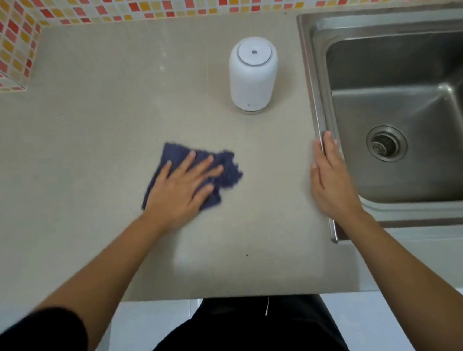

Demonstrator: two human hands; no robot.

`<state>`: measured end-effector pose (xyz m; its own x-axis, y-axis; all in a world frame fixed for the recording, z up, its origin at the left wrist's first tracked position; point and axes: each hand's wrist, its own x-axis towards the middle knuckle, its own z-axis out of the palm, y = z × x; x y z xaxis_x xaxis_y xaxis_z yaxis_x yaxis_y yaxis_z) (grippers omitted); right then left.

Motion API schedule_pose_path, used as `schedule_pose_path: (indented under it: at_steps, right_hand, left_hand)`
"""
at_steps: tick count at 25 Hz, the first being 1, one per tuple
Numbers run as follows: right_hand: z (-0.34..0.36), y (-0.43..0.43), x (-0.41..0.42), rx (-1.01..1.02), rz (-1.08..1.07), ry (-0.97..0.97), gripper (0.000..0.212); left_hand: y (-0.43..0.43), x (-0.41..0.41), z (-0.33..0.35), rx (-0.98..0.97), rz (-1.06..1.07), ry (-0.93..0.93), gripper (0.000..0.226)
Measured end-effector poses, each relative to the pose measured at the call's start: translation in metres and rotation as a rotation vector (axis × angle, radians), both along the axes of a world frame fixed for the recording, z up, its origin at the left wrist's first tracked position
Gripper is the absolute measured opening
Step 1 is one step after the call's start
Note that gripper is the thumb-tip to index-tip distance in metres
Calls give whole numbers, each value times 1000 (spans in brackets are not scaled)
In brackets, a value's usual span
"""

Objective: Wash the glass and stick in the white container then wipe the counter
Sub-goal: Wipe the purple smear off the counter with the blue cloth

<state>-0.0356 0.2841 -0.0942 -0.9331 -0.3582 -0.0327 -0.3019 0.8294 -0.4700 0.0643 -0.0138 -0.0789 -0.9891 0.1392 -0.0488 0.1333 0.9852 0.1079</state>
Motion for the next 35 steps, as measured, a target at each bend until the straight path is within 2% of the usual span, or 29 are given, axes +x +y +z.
schedule_pose_path:
  at_steps: [2, 3, 5, 7, 10, 13, 15, 17, 19, 22, 26, 29, 32, 35]
  right_hand:
    - [0, -1, -2, 13, -6, -3, 52]
    - [0, -1, -2, 11, -5, -10, 52]
    - [2, -1, -1, -2, -5, -16, 53]
    - [5, -2, 0, 3, -12, -12, 51]
    - [9, -3, 0, 76, -32, 3, 50]
    - [9, -3, 0, 92, -45, 24, 49]
    - [9, -2, 0, 39, -49, 17, 48]
    - [13, 0, 4, -77, -89, 28, 46]
    - [17, 7, 16, -100, -94, 69, 45]
    - [18, 29, 56, 53, -26, 84, 47]
    - [11, 58, 119, 209, -31, 40, 55]
    - [7, 62, 139, 239, -51, 7, 57]
    - [8, 62, 140, 214, -40, 1, 59]
    - [10, 68, 142, 209, -44, -12, 60]
  left_hand:
    - [17, -37, -2, 67, 144, -52, 56]
    - [42, -42, -5, 70, 125, -45, 58]
    - [99, -18, -8, 63, -59, 45, 50]
    - [128, 44, -13, 54, -292, 87, 44]
    - [98, 115, -3, 63, -400, 5, 41]
    - [56, 108, -6, -24, -291, 59, 45]
    - [76, 82, -10, -31, -57, 89, 47]
    - [127, 67, -16, 1, 42, 132, 46]
    - [179, 78, -20, 10, -67, 136, 46]
    - [183, 123, -19, -42, -256, 102, 46]
    - [105, 160, -19, -83, -121, 168, 47]
    - [131, 145, -19, -59, 35, 164, 52]
    - [185, 130, -25, -80, -72, 151, 49]
    - [170, 134, -29, -102, -186, 180, 48]
